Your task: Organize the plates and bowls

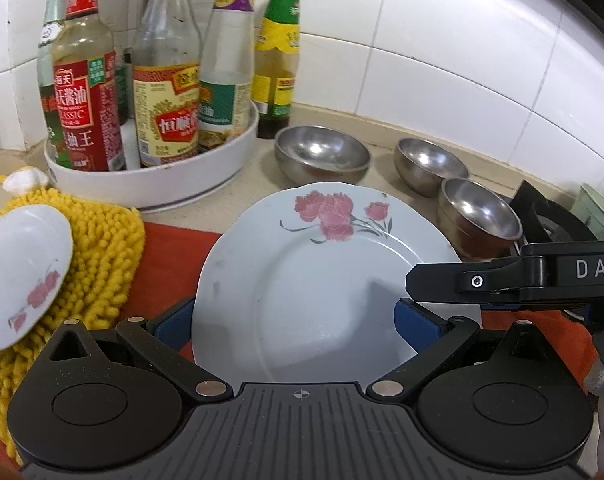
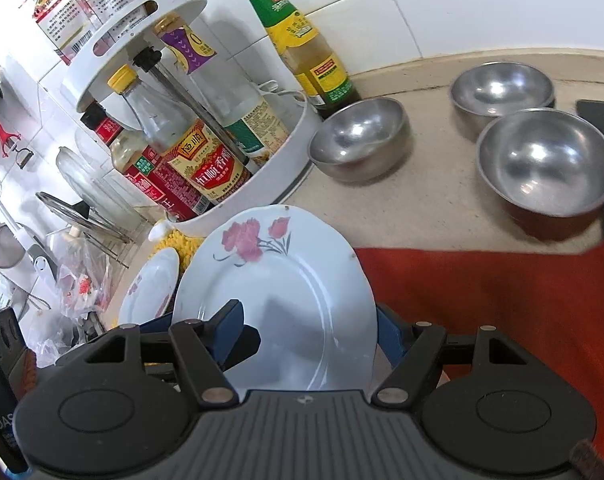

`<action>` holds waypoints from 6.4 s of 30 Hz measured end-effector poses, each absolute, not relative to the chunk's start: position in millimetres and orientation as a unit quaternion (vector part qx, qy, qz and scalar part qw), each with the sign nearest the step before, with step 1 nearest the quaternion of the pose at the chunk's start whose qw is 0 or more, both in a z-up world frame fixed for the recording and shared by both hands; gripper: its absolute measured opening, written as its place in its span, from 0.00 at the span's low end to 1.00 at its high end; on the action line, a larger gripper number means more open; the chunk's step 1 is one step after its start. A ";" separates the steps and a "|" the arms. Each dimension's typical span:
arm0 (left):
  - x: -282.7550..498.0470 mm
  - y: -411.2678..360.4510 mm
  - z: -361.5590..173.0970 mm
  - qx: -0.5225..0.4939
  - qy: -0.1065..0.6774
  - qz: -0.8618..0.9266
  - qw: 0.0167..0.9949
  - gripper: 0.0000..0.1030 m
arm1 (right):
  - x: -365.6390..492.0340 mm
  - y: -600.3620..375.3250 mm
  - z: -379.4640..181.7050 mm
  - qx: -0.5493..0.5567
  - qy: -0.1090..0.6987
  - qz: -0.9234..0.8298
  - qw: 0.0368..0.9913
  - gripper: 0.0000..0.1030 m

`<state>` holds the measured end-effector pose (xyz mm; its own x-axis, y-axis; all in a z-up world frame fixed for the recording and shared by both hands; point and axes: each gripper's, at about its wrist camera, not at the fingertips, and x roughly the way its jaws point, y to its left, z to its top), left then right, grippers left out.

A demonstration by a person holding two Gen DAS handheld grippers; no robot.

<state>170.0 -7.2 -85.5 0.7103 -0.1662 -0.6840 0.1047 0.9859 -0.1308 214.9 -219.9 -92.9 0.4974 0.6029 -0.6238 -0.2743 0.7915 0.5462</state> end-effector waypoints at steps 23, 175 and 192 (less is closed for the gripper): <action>126.0 -35.2 -110.3 -0.014 0.409 -0.140 0.902 1.00 | 142.2 -260.7 -113.6 0.219 0.444 0.202 0.845 0.65; 187.4 232.4 -79.4 -0.076 0.401 0.115 0.906 1.00 | 255.2 13.2 -65.5 0.001 0.385 0.336 0.860 0.80; 204.0 247.4 -98.9 -0.076 0.424 0.088 0.898 0.99 | 273.0 66.2 -97.4 -0.007 0.432 0.351 0.831 0.79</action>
